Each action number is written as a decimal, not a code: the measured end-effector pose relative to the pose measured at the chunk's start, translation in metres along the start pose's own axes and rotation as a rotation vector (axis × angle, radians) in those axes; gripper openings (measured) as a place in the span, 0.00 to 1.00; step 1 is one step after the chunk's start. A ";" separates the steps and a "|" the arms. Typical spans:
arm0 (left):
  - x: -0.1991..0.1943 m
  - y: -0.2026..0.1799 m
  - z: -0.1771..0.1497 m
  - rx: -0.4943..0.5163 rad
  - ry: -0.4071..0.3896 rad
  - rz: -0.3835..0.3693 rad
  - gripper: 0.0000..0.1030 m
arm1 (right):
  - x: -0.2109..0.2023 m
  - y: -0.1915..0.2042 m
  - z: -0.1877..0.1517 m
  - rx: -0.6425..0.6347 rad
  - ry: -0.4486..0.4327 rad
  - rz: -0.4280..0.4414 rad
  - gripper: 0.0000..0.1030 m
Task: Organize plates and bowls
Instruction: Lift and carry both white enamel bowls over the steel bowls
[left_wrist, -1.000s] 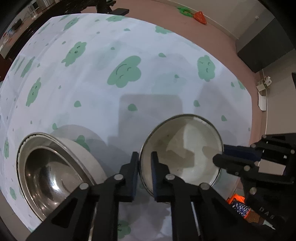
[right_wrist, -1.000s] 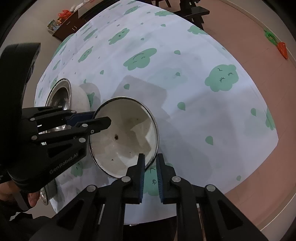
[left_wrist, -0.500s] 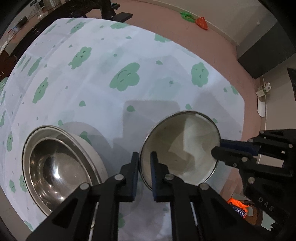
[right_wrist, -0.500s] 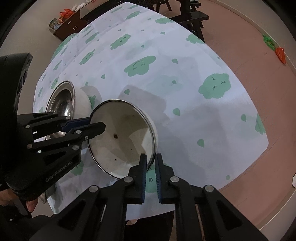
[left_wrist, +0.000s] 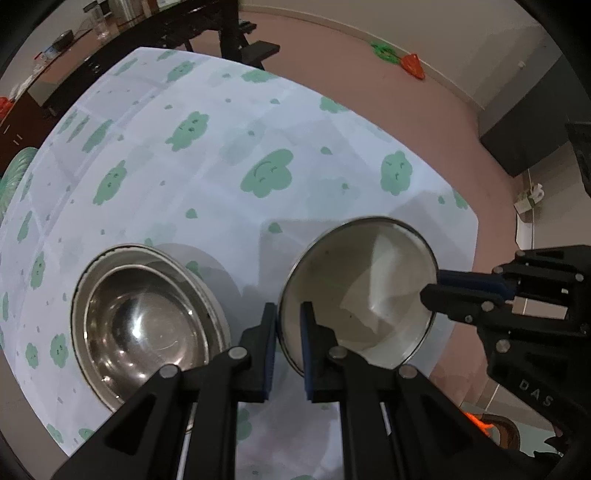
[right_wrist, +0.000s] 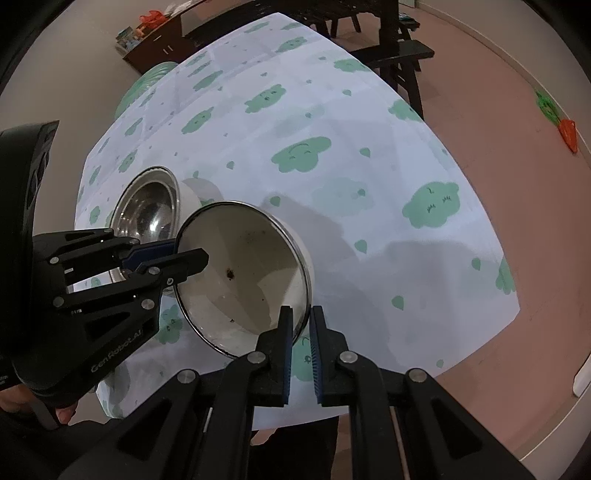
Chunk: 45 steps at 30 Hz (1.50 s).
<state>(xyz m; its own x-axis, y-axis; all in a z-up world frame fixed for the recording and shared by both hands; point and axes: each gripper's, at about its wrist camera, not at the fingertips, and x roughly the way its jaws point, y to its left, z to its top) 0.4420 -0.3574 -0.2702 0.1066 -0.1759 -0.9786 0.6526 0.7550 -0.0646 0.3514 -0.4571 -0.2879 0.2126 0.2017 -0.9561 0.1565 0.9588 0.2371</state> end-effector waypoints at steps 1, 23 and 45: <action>-0.003 0.001 0.000 -0.006 -0.004 0.000 0.09 | -0.002 0.001 0.001 -0.006 -0.001 0.001 0.10; -0.041 0.036 -0.014 -0.142 -0.081 0.042 0.09 | -0.025 0.046 0.023 -0.171 -0.022 0.013 0.10; -0.058 0.080 -0.043 -0.263 -0.103 0.065 0.09 | -0.021 0.097 0.035 -0.283 -0.018 0.040 0.10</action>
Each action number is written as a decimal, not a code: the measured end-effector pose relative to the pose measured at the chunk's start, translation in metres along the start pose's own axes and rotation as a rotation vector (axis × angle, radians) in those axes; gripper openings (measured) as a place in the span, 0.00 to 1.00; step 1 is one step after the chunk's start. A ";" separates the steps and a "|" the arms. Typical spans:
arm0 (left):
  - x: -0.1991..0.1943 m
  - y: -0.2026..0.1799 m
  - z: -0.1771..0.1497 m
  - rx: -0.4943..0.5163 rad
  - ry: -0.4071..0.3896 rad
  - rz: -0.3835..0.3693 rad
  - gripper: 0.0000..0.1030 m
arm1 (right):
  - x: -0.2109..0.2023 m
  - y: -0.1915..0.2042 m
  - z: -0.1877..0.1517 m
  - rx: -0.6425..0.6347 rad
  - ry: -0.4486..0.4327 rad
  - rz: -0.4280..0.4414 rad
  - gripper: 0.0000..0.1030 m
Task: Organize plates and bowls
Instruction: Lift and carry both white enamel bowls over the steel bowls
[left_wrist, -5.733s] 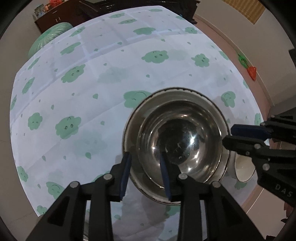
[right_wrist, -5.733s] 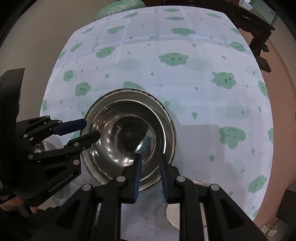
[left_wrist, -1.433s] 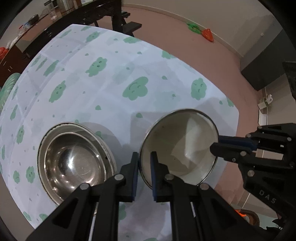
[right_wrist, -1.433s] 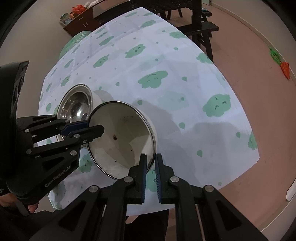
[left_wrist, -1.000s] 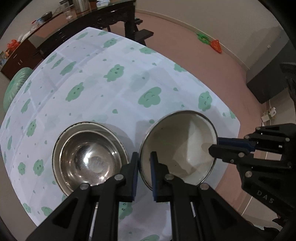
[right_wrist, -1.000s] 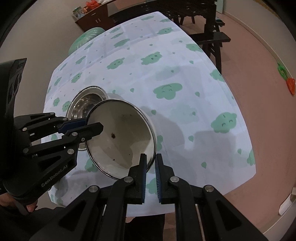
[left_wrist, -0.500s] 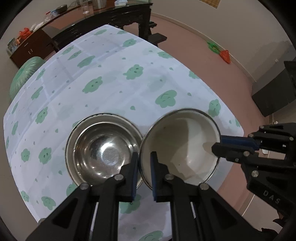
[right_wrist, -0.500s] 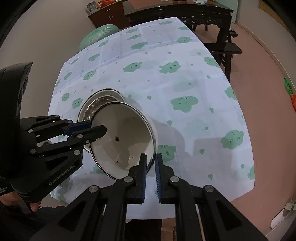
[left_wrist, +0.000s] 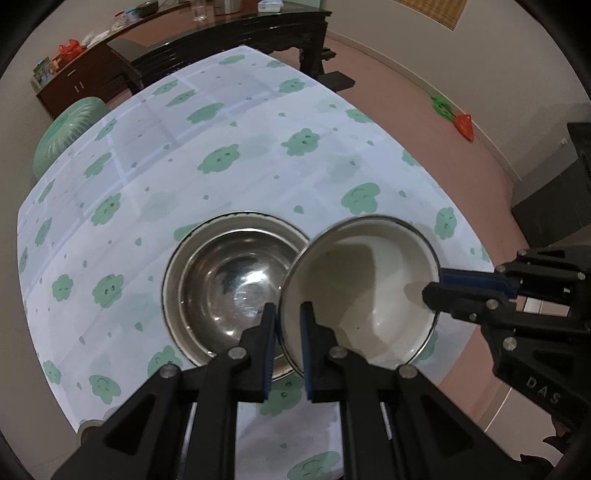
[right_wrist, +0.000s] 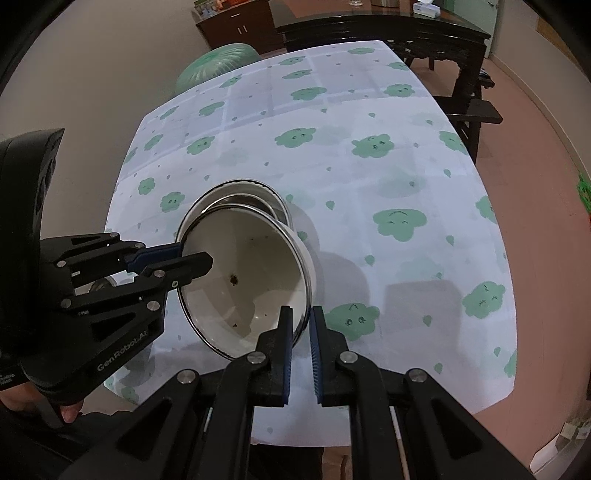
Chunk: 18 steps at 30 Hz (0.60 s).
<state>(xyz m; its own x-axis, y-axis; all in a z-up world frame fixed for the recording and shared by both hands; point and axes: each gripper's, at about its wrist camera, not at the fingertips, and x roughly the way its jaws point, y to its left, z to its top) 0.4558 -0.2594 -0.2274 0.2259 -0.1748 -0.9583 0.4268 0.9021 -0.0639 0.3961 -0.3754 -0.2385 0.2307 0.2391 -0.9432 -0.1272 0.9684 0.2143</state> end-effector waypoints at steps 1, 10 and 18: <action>0.000 0.002 -0.001 -0.005 0.000 0.002 0.09 | 0.000 0.002 0.001 -0.004 0.000 0.002 0.10; -0.002 0.024 -0.004 -0.047 -0.002 0.013 0.09 | 0.009 0.018 0.013 -0.043 0.011 0.015 0.10; 0.002 0.044 -0.004 -0.084 0.006 0.026 0.09 | 0.020 0.034 0.027 -0.079 0.026 0.027 0.10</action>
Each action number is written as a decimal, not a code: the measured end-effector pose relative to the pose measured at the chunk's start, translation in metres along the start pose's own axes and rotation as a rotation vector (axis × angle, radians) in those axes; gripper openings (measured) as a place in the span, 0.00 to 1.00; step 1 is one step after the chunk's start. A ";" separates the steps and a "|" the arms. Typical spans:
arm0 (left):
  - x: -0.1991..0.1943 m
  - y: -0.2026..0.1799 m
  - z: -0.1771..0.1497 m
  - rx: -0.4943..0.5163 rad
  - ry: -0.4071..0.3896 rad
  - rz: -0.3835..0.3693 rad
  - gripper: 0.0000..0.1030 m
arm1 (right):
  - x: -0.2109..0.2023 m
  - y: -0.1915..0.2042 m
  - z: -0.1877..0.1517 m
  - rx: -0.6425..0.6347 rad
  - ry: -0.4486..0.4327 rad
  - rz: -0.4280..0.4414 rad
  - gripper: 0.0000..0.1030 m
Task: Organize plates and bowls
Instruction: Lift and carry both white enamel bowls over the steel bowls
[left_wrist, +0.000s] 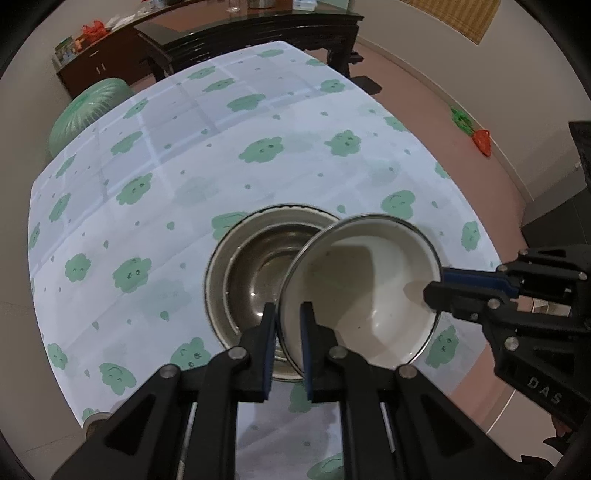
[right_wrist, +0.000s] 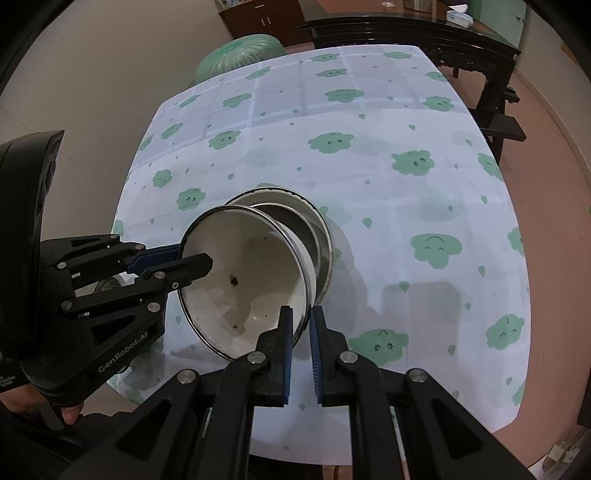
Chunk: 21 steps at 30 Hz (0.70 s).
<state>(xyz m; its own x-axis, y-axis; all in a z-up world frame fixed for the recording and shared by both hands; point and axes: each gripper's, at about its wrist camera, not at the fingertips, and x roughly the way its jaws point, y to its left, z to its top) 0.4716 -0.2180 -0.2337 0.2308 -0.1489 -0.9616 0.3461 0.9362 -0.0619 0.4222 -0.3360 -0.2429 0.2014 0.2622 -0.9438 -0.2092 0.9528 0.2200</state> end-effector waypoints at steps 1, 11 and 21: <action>0.001 0.002 0.000 -0.005 0.003 0.002 0.09 | 0.001 0.001 0.001 -0.003 0.001 0.000 0.10; 0.014 0.017 0.004 -0.029 0.026 0.010 0.09 | 0.016 0.009 0.018 -0.029 0.025 0.007 0.10; 0.025 0.025 0.006 -0.044 0.054 0.019 0.09 | 0.030 0.010 0.027 -0.034 0.050 0.019 0.10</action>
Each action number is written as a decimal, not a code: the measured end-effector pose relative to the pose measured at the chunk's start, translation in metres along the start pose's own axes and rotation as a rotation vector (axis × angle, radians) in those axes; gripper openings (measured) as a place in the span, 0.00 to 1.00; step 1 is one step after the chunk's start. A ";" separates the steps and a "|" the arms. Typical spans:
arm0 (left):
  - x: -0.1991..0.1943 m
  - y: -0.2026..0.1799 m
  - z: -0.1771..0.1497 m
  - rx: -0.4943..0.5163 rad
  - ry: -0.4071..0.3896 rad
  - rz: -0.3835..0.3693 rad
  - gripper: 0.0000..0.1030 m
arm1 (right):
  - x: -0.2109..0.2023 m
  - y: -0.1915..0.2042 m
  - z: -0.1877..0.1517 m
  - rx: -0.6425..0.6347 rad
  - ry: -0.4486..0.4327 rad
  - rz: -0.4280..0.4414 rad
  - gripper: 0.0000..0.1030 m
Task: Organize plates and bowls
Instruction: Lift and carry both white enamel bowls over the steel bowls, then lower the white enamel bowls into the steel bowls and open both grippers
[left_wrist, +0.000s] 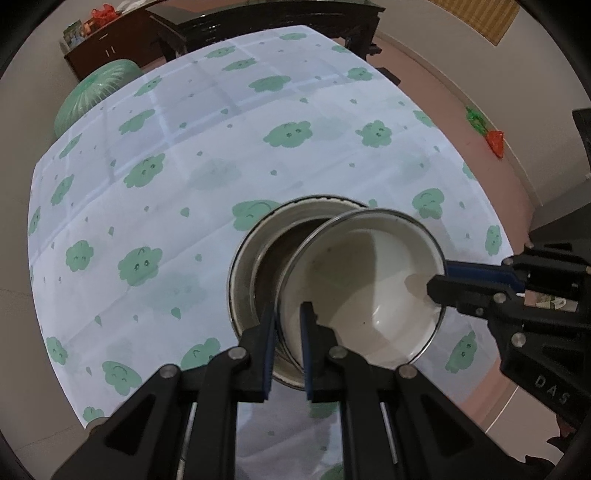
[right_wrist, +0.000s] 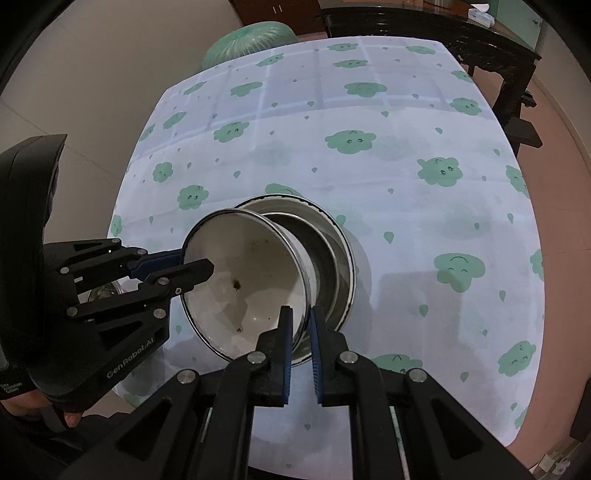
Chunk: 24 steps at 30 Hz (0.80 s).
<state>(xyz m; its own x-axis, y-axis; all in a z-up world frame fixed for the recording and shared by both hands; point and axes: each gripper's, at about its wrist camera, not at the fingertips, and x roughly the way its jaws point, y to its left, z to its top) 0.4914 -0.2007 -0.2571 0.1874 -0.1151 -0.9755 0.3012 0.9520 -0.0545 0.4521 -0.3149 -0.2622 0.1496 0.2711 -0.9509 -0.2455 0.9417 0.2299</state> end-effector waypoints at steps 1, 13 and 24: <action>0.001 0.001 0.000 -0.001 0.003 0.001 0.09 | 0.001 0.000 0.000 -0.001 0.002 0.002 0.10; 0.013 0.007 -0.002 -0.018 0.028 0.002 0.09 | 0.012 0.000 0.006 -0.009 0.022 0.016 0.10; 0.023 0.007 0.001 -0.020 0.048 0.000 0.09 | 0.021 -0.003 0.010 -0.008 0.041 0.014 0.10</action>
<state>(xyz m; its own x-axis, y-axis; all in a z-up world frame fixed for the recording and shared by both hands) 0.4992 -0.1968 -0.2796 0.1424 -0.1015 -0.9846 0.2826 0.9575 -0.0578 0.4656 -0.3099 -0.2808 0.1070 0.2757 -0.9553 -0.2547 0.9363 0.2417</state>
